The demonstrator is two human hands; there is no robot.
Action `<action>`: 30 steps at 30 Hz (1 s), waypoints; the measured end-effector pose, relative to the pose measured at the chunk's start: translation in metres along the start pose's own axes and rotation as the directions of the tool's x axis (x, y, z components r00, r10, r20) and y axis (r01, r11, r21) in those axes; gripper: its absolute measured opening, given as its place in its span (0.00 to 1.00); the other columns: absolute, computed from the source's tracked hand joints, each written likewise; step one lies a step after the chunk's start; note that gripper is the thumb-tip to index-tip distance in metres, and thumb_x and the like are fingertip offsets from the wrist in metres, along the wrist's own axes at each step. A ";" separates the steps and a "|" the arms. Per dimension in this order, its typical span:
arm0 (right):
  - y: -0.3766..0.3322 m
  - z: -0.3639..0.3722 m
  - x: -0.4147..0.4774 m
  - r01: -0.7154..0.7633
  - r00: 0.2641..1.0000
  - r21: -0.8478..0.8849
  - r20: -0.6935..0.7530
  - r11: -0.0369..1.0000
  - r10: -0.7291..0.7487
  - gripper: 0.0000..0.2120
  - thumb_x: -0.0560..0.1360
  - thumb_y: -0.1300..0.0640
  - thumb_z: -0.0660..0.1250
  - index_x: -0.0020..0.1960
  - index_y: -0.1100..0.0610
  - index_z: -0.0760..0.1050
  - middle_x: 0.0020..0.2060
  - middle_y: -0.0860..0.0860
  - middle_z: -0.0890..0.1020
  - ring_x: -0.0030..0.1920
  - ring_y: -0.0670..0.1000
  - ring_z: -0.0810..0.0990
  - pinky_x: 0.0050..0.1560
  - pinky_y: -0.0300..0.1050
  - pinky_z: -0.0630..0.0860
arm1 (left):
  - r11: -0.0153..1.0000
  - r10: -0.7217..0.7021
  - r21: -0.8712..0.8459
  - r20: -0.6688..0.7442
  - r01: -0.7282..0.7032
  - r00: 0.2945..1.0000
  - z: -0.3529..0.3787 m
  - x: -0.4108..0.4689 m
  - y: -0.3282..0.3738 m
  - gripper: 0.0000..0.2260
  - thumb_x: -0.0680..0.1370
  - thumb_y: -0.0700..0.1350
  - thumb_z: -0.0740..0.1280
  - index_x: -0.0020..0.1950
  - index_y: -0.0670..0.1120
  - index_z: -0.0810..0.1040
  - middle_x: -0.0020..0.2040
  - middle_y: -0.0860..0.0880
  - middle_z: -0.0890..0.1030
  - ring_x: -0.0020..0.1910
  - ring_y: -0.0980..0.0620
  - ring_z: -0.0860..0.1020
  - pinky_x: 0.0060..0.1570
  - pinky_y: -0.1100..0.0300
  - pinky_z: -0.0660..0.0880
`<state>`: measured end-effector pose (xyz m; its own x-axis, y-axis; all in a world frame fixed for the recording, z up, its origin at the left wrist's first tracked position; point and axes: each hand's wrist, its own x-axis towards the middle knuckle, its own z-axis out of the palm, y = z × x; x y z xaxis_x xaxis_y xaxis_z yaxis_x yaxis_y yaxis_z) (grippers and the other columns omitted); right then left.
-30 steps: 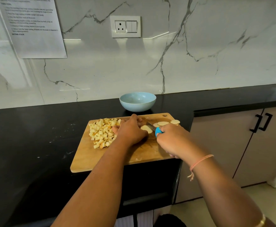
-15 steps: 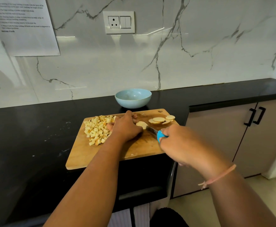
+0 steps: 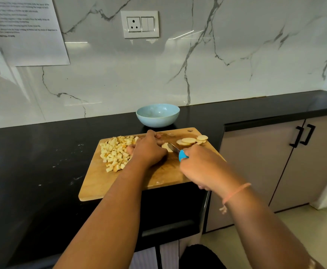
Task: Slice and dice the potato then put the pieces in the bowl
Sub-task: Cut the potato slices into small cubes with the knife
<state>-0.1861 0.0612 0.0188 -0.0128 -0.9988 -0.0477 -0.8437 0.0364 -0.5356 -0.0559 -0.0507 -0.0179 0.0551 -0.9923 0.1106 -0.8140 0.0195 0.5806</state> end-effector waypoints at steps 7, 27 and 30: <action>0.007 -0.022 -0.027 0.004 1.000 -0.027 0.009 1.000 -0.003 0.14 0.78 0.56 0.57 0.62 0.55 0.72 0.31 0.52 0.76 0.24 0.48 0.71 0.28 0.40 0.69 | 1.000 0.014 -0.009 0.023 -0.014 1.000 -0.003 -0.001 0.001 0.16 0.73 0.47 0.69 0.55 0.54 0.65 0.55 0.56 0.79 0.63 0.51 0.70 0.62 0.48 0.56; 0.007 -0.012 -0.014 -0.010 0.996 0.026 0.086 1.000 0.007 0.17 0.79 0.57 0.55 0.67 0.53 0.67 0.29 0.52 0.73 0.21 0.45 0.68 0.22 0.35 0.65 | 0.998 0.005 -0.065 -0.061 -0.009 0.998 -0.002 0.001 -0.002 0.18 0.72 0.43 0.70 0.53 0.56 0.64 0.40 0.62 0.77 0.63 0.52 0.70 0.65 0.45 0.60; 0.014 -0.020 -0.021 -0.022 0.997 0.023 0.077 0.999 0.020 0.16 0.79 0.56 0.55 0.66 0.54 0.69 0.31 0.53 0.73 0.22 0.46 0.69 0.22 0.35 0.65 | 0.997 0.025 -0.066 -0.061 -0.029 0.998 -0.001 0.000 -0.001 0.18 0.72 0.44 0.70 0.54 0.55 0.64 0.42 0.61 0.78 0.64 0.51 0.70 0.64 0.47 0.61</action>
<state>-0.2080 0.0821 0.0294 0.0115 -0.9923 -0.1233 -0.8304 0.0592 -0.5540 -0.0544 -0.0504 -0.0173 0.0697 -0.9822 0.1743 -0.7752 0.0566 0.6291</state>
